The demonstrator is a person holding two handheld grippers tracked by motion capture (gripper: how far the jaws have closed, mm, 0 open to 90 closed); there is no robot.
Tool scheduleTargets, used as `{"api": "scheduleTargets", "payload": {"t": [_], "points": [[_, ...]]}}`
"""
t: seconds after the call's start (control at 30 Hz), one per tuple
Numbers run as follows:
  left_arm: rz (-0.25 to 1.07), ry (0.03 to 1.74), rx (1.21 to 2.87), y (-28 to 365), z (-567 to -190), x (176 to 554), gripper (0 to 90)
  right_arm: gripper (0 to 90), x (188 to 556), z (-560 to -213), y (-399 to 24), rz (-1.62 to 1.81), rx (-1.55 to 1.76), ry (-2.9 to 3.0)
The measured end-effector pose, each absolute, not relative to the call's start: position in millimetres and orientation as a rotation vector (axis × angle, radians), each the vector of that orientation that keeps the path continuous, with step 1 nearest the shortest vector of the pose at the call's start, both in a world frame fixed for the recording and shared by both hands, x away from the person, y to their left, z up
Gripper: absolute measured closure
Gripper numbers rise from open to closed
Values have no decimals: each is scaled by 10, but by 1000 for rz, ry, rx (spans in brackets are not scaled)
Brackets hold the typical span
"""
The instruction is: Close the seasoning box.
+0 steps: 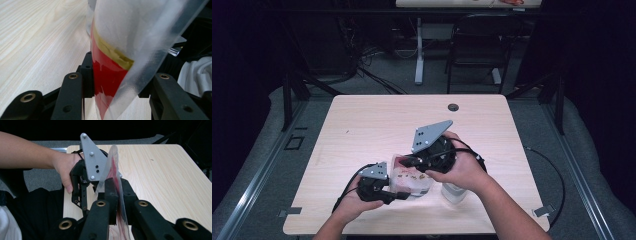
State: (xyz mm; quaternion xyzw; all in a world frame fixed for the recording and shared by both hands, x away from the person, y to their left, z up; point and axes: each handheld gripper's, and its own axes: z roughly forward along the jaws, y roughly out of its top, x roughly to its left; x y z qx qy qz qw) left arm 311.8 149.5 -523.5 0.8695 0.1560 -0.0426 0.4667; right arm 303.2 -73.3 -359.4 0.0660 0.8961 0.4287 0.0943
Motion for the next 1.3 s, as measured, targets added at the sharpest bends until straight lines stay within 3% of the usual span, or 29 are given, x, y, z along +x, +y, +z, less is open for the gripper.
{"api": "scheduleTargets", "payload": {"t": [0.53,0.93,1.3], "points": [[-111,400,2130,1565,-5227,3136,613,689,3061,-3582,-860,1339,270,2603],[-99,418,2168,1584,-5201,3136,614,664,3016,-3657,-1156,1360,355,2526],[-93,423,2194,1579,-5190,3127,615,707,2998,-3776,-1373,1408,414,2501]]}}
